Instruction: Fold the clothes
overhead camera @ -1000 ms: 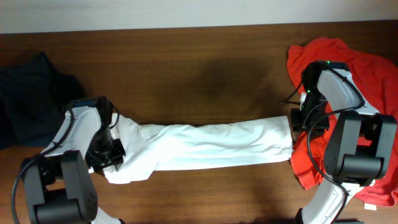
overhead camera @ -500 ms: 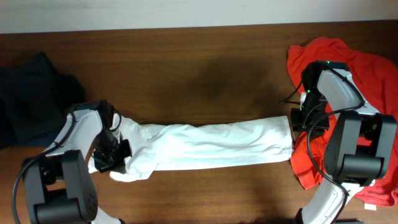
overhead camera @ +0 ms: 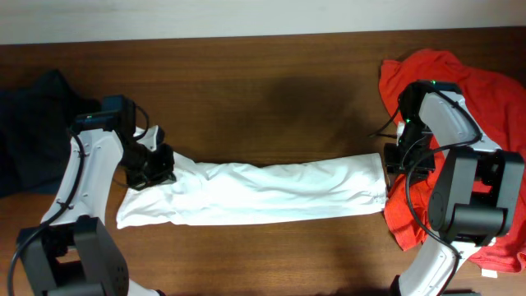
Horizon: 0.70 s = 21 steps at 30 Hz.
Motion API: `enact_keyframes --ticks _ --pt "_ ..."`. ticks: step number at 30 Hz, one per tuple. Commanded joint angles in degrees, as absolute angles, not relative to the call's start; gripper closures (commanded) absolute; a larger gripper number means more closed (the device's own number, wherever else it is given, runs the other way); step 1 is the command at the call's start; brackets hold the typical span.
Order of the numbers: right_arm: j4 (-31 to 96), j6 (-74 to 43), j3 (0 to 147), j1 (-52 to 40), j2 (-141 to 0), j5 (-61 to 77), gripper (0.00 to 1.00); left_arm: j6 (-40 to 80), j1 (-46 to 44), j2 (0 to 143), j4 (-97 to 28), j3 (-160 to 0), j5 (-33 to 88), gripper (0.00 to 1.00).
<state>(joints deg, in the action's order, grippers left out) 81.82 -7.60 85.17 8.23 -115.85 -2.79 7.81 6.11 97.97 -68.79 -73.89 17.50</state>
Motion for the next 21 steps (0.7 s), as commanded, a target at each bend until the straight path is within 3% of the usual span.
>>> enact_keyframes --ticks 1,2,4,7,10,15,17,21 --pt "81.8 -7.9 85.0 8.3 -115.2 -3.2 0.61 12.0 6.4 97.5 -69.6 -71.2 7.1 1.0" --pt "81.8 -7.9 85.0 8.3 -115.2 -3.2 0.61 12.6 6.4 97.5 -69.2 -69.4 7.0 1.0" --pt "81.8 -7.9 85.0 8.3 -115.2 -3.2 0.61 12.6 6.4 97.5 -66.3 -65.1 6.0 0.85" --pt "81.8 -7.9 85.0 8.3 -115.2 -3.2 0.61 17.2 6.4 97.5 -65.0 -61.0 -0.5 0.83" --pt "81.8 -7.9 85.0 8.3 -115.2 -3.2 0.61 17.3 6.4 97.5 -65.1 -60.9 -2.6 0.71" --pt "81.8 -7.9 85.0 8.3 -115.2 -3.2 0.61 17.1 6.4 94.5 -69.2 -72.5 -2.3 0.71" --pt "81.8 -7.9 85.0 8.3 -115.2 -3.2 0.61 16.2 6.4 92.9 -67.3 -77.5 1.0 0.57" --pt "81.6 -7.9 85.0 8.3 -115.2 -3.2 0.61 16.2 6.4 96.0 -61.6 -75.4 6.1 0.54"
